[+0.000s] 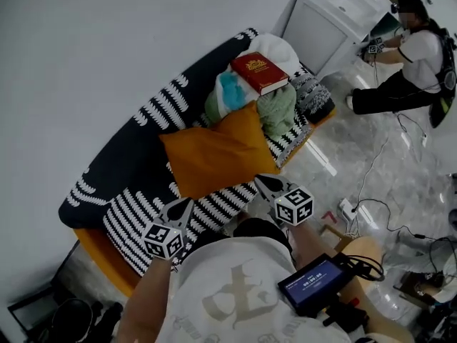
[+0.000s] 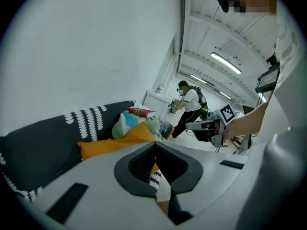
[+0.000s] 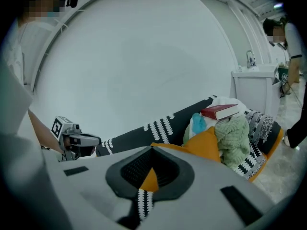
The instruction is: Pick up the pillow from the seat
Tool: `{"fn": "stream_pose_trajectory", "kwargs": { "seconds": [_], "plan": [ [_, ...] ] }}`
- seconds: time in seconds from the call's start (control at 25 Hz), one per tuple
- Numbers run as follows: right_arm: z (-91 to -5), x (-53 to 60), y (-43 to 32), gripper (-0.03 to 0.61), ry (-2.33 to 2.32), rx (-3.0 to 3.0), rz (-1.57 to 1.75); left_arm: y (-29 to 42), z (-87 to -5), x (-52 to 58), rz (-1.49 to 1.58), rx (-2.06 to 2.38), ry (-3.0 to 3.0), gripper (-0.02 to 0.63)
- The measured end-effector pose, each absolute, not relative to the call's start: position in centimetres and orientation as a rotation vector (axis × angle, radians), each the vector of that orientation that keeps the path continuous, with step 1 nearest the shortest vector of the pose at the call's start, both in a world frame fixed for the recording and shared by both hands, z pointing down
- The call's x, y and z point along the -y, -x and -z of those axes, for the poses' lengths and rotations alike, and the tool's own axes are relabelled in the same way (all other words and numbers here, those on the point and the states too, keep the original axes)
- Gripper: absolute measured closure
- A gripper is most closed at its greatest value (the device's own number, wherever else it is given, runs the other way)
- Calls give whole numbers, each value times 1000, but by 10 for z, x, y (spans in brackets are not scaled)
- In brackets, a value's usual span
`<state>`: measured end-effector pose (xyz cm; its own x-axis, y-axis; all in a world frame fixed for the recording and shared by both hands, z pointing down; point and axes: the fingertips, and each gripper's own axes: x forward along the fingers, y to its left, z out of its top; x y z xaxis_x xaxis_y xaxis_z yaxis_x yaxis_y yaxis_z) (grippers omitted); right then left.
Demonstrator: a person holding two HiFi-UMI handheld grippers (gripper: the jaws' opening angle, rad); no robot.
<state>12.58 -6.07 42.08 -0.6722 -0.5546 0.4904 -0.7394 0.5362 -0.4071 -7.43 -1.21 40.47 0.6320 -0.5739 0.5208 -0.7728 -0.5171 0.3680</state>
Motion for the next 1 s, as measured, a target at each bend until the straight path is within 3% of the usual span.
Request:
{"fn": "stream_pose_trajectory", "kwargs": {
  "seconds": [1.0],
  "plan": [
    [-503,149,-157,568,-903,2336,-967,87,-503,64,-568,1185,-1968,604]
  ]
}}
